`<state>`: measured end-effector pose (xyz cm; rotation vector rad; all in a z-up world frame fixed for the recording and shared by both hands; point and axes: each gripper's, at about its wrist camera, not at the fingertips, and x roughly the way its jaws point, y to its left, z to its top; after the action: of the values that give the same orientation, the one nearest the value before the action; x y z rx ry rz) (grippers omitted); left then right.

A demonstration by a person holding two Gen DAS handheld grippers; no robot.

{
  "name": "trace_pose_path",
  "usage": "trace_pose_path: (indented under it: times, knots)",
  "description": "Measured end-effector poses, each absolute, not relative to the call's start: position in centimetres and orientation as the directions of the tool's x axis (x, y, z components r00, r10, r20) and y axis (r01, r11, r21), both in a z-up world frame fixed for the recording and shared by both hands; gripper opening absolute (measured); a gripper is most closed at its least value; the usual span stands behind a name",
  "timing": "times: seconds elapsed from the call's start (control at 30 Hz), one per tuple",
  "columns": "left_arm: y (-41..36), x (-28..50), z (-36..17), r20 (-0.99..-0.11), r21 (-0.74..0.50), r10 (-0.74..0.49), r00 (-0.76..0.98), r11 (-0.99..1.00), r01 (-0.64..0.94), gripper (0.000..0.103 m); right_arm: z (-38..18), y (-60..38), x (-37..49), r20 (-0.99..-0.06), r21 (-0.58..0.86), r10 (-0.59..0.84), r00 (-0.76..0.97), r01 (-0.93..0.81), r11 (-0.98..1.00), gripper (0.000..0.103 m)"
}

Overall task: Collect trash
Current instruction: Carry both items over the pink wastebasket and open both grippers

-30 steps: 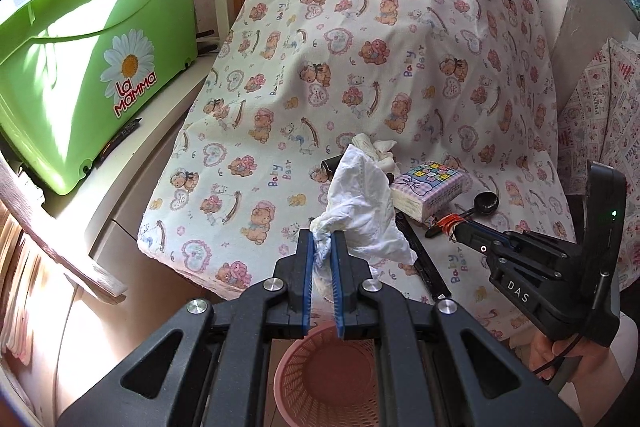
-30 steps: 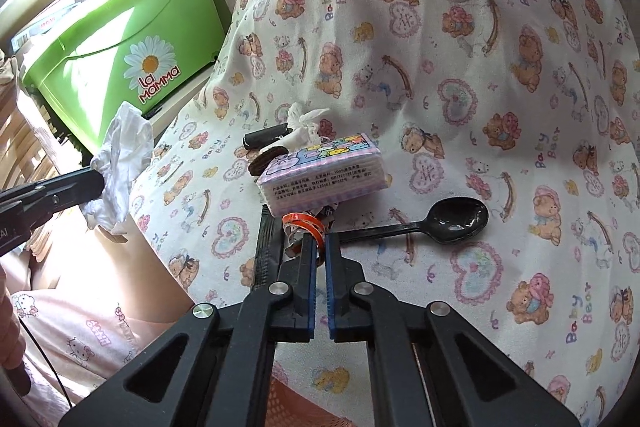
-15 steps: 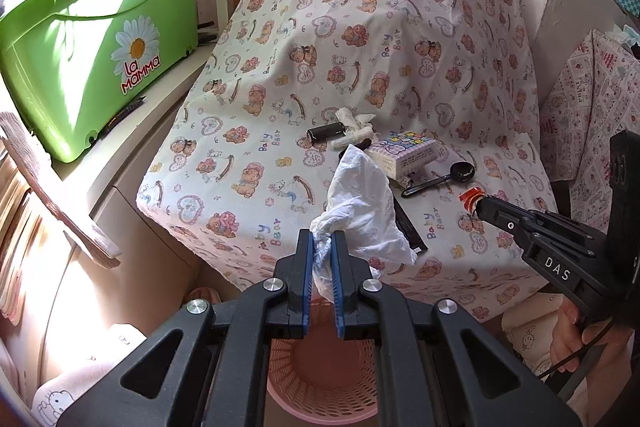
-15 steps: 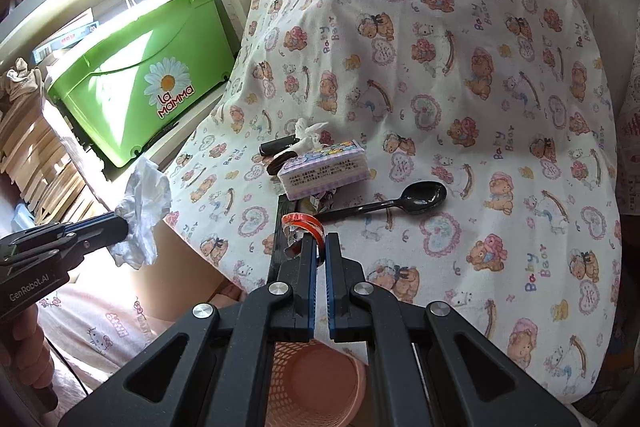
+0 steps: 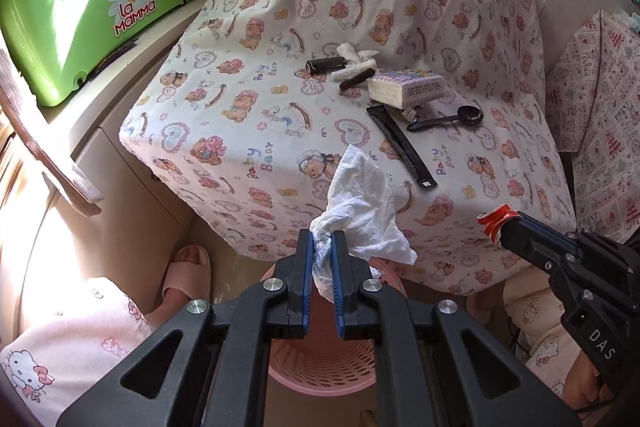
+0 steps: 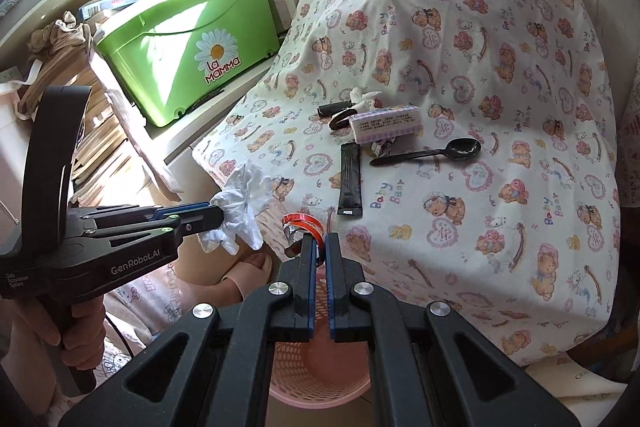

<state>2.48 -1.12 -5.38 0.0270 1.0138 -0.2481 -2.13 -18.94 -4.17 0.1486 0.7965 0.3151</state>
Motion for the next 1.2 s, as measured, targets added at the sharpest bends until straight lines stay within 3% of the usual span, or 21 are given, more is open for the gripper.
trace_pose_path:
  times: [0.27,0.63,1.2]
  knots:
    - [-1.1,2.9,-9.0,-0.905,-0.137,-0.208,0.370,0.968,0.211,0.008,-6.0,-18.0,-1.4,-0.728,0.213,0.311,0.612,-0.229,0.950,0.005]
    - [-1.5,4.3,-15.6,-0.973,-0.101,-0.131,0.188,0.982,0.159,0.008,-10.7,-16.0,-0.3,-0.825,0.136,0.235,0.514,-0.224,0.965,0.005]
    - [-1.0,5.5,-25.3,-0.999,-0.039,-0.040,0.007,0.997,0.059,0.009,-20.6,-14.1,2.5,-0.938,0.063,0.135,0.321,-0.225,0.972,0.005]
